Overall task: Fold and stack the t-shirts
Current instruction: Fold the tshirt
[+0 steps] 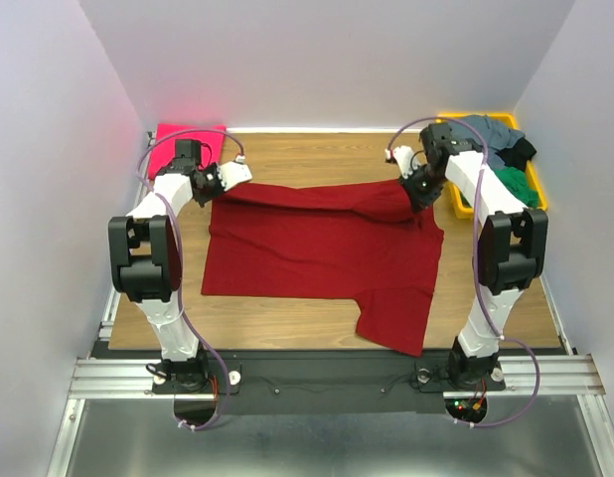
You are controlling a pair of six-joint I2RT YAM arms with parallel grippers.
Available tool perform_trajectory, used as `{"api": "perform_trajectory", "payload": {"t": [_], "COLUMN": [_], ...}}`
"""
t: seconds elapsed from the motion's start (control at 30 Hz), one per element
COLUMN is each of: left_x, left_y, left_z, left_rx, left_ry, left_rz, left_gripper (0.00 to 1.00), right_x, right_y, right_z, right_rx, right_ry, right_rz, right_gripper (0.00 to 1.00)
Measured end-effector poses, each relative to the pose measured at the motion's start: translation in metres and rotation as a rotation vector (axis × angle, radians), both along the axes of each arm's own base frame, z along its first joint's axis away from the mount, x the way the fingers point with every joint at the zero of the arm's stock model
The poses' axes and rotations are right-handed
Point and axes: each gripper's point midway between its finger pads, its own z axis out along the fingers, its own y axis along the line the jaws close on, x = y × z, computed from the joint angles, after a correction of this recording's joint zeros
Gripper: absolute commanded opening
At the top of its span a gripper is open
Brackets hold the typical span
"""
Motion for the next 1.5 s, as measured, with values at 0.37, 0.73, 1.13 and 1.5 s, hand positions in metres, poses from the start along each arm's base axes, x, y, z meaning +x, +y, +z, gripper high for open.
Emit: {"api": "perform_trajectory", "payload": {"t": [0.37,0.73,1.13,1.5], "left_x": [-0.025,-0.044,0.015,0.037], "left_y": [0.006,0.002,-0.021,-0.02], "left_z": [-0.041,-0.047,0.034,-0.026], "left_rx": [0.039,0.019,-0.203,-0.294], "left_ry": [0.12,0.207,0.034,0.131], "left_rz": [-0.003,-0.024,0.097,0.325], "left_gripper": [0.12,0.4,0.4,0.39], "right_x": [-0.02,-0.041,0.072,0.111], "right_y": [0.004,0.017,-0.021,-0.038], "right_z": [-0.025,-0.001,-0.011,-0.055], "right_rx": [0.016,0.102,0.164,0.073], "right_ry": [0.094,0.204,0.076,0.018], "right_rz": [0.039,0.142,-0.212,-0.414], "right_gripper": [0.15,0.49,0.3,0.37]}}
